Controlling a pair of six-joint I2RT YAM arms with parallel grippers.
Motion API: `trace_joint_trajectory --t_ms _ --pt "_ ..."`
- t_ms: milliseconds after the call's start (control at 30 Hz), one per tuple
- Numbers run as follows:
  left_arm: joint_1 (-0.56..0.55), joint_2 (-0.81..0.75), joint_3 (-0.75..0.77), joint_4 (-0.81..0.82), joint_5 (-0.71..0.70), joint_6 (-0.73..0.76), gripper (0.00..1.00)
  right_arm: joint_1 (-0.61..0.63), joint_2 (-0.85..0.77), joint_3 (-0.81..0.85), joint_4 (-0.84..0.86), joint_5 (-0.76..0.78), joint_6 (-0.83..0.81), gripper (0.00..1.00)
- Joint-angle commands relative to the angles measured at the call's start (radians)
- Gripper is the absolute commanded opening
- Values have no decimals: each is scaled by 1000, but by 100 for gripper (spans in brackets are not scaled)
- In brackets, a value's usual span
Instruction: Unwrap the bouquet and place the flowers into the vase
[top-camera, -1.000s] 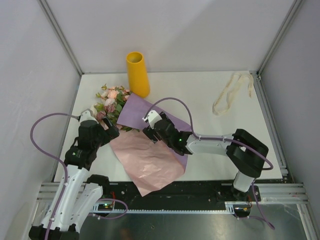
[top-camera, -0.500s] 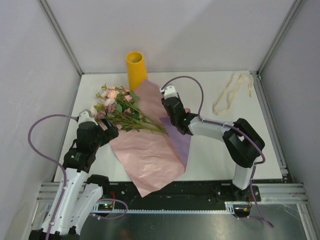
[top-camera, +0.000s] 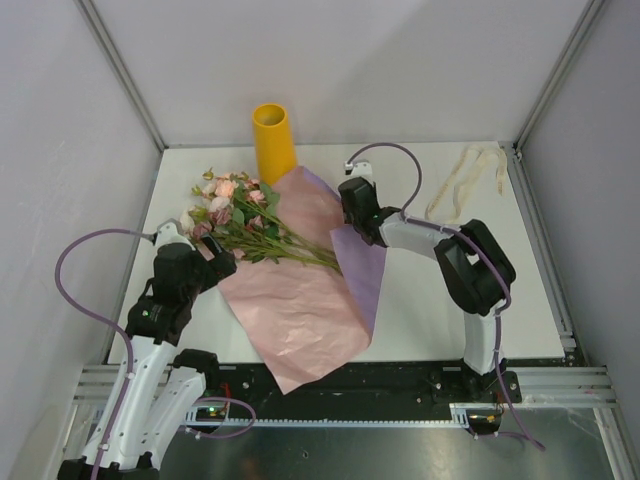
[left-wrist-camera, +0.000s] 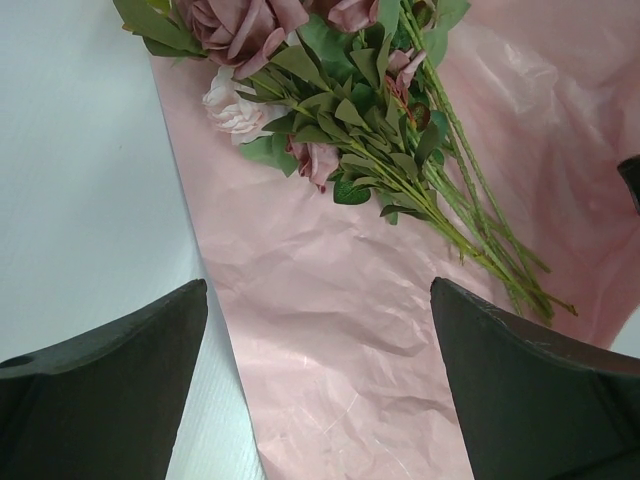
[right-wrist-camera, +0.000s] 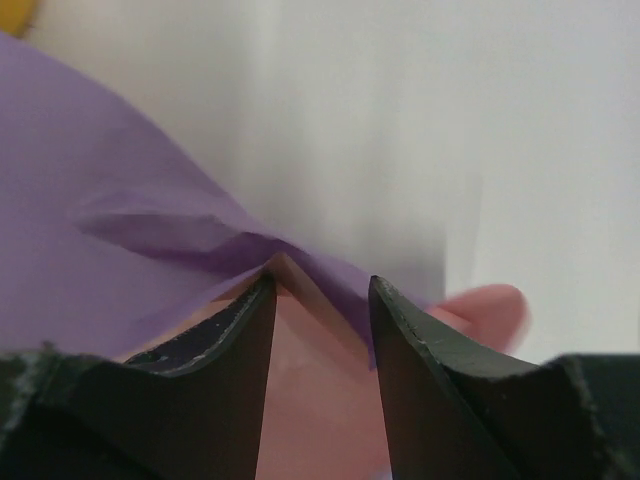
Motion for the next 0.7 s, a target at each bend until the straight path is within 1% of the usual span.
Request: trace_joint_trajectory --t_ms 0,100,200,333,433,500,667 --pt "-1 -1 -6 22 -31 18 97 -56 -38 59 -145 40 126 49" --pt "-2 0 -6 23 -33 17 97 -84 -108 63 -194 72 129 52" --pt "-2 0 -6 24 -33 18 97 -94 -180 77 -278 112 144 53" --pt "-1 1 -6 24 -32 18 97 -74 -292 92 -384 146 170 54" --pt "-1 -4 -5 23 -31 18 97 -30 -369 93 -424 141 175 53" --pt "-1 -6 -6 23 -30 18 97 13 -408 93 -435 104 172 50" --pt "-1 -13 -6 23 -28 18 97 144 -420 93 -424 20 190 48"
